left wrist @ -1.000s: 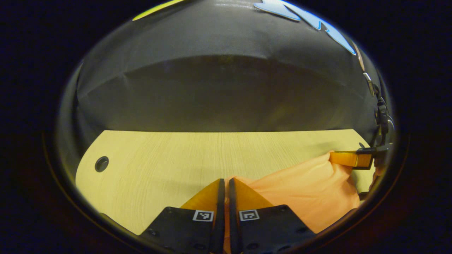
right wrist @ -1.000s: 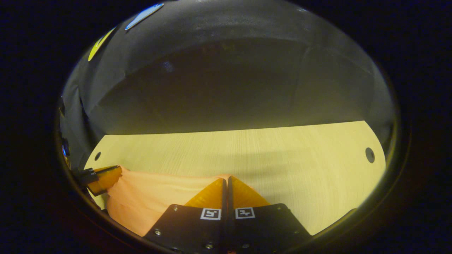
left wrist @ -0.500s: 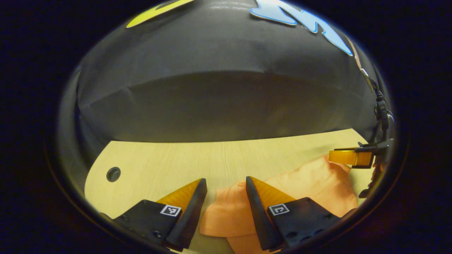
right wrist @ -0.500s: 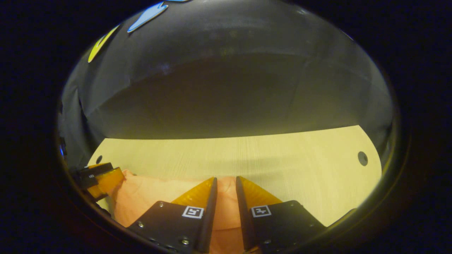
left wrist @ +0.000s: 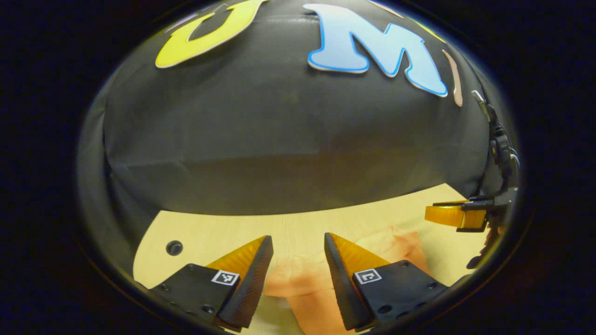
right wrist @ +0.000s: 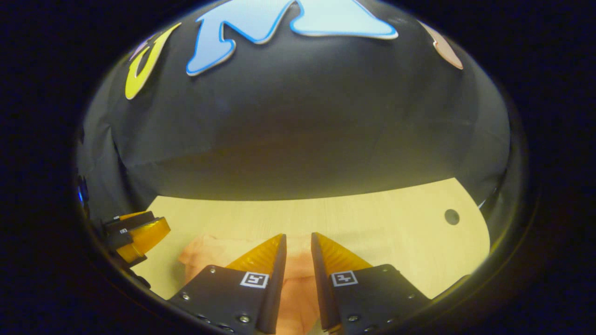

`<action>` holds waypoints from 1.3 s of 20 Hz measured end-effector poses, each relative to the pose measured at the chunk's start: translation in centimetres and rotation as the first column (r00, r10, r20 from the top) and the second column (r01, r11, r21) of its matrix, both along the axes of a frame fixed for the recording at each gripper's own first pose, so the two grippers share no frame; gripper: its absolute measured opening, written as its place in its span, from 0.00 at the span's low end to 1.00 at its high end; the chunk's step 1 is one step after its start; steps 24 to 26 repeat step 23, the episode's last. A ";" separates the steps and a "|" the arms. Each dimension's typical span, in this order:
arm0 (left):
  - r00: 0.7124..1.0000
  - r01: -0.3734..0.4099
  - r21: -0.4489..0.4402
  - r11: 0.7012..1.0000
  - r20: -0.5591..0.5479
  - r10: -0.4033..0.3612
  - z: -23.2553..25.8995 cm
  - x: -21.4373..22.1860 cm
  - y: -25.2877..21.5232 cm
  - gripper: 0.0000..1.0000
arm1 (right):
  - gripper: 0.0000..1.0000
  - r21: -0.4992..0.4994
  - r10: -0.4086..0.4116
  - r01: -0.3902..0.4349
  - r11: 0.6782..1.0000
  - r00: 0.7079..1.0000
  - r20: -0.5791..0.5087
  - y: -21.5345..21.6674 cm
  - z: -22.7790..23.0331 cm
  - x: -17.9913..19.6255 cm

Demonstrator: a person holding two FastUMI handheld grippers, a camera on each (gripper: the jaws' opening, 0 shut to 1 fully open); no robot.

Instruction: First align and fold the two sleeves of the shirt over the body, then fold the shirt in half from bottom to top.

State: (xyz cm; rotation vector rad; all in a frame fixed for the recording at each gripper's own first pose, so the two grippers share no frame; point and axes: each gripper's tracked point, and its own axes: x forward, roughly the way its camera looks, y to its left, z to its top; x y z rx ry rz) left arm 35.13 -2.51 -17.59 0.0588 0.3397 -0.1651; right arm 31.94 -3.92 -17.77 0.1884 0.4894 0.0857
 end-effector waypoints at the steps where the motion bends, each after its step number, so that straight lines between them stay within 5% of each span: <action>1: 1.000 0.001 -0.003 1.000 0.012 -0.001 1.5 -1.2 -0.1 0.73 | 0.34 0.000 -0.002 0.002 1.000 1.000 0.012 -0.1 1.2 -1.2; 11: 0.996 0.007 -0.019 1.000 0.087 -0.005 10.8 -15.1 -1.0 0.72 | 0.34 0.017 -0.003 0.001 1.000 0.990 0.139 -0.3 11.9 -13.2; 21: 0.990 -0.048 -0.068 0.997 0.131 0.056 13.5 -27.3 1.9 0.72 | 0.34 0.023 0.027 -0.032 0.999 0.984 0.175 2.5 12.4 -25.2; 26: 0.988 -0.054 -0.069 0.996 0.142 0.063 13.6 -29.0 2.5 0.75 | 0.34 0.035 0.018 -0.024 0.999 0.984 0.177 2.8 12.2 -26.6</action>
